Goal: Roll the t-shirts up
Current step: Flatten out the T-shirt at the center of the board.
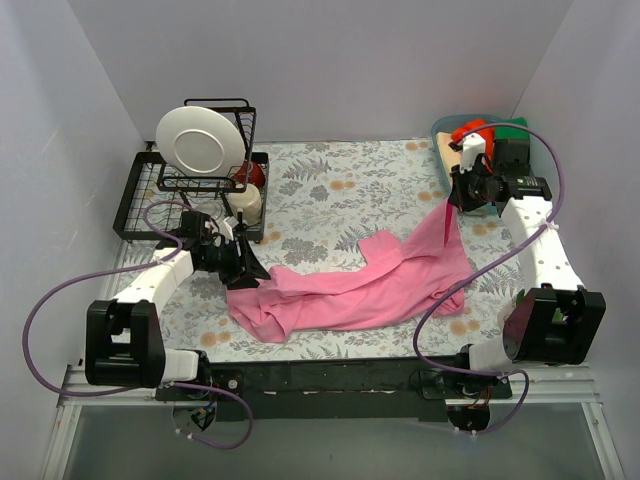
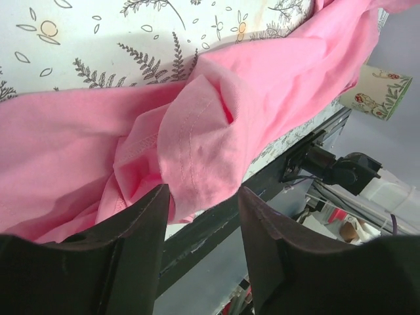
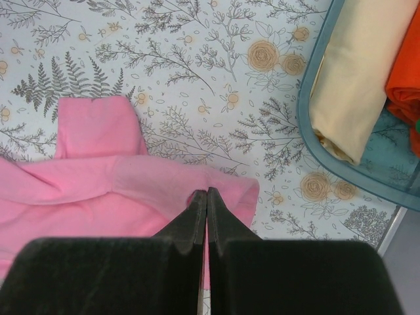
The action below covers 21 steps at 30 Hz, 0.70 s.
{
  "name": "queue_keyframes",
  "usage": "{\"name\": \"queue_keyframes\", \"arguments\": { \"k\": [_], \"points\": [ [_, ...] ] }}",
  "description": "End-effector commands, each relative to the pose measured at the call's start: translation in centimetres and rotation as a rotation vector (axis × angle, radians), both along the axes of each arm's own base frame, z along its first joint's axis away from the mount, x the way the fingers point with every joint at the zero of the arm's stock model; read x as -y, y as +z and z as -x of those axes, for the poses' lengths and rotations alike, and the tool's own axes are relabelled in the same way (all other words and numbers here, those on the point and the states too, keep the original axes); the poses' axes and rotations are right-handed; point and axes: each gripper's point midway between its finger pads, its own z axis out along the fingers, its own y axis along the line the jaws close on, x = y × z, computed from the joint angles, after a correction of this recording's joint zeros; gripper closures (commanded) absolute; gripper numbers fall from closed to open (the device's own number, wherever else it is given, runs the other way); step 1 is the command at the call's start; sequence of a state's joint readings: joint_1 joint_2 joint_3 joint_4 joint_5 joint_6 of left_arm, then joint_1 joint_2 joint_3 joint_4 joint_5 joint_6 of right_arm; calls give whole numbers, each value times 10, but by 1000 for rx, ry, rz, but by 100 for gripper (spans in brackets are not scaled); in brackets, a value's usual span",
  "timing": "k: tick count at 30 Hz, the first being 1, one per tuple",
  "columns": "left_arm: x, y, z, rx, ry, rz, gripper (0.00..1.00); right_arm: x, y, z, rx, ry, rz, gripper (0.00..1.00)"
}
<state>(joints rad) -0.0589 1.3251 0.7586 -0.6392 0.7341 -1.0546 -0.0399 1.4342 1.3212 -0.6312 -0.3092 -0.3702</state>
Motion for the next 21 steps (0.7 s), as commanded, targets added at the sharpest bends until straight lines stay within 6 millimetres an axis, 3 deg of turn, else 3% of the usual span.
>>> {"name": "queue_keyframes", "arguments": {
  "k": [1,11,14,21],
  "points": [
    [5,3,2,13,-24,38,57,2,20,-3,60,-2,10,99],
    [-9,-6,17,-47,-4,-64,57,1,19,-6,66,-5,0,99],
    [-4,-4,17,-42,-8,-30,57,1,17,-5,63,-6,-1,99],
    [6,0,10,-11,-36,53,70,0,18,-7,64,0,-1,99]
  ]
}}
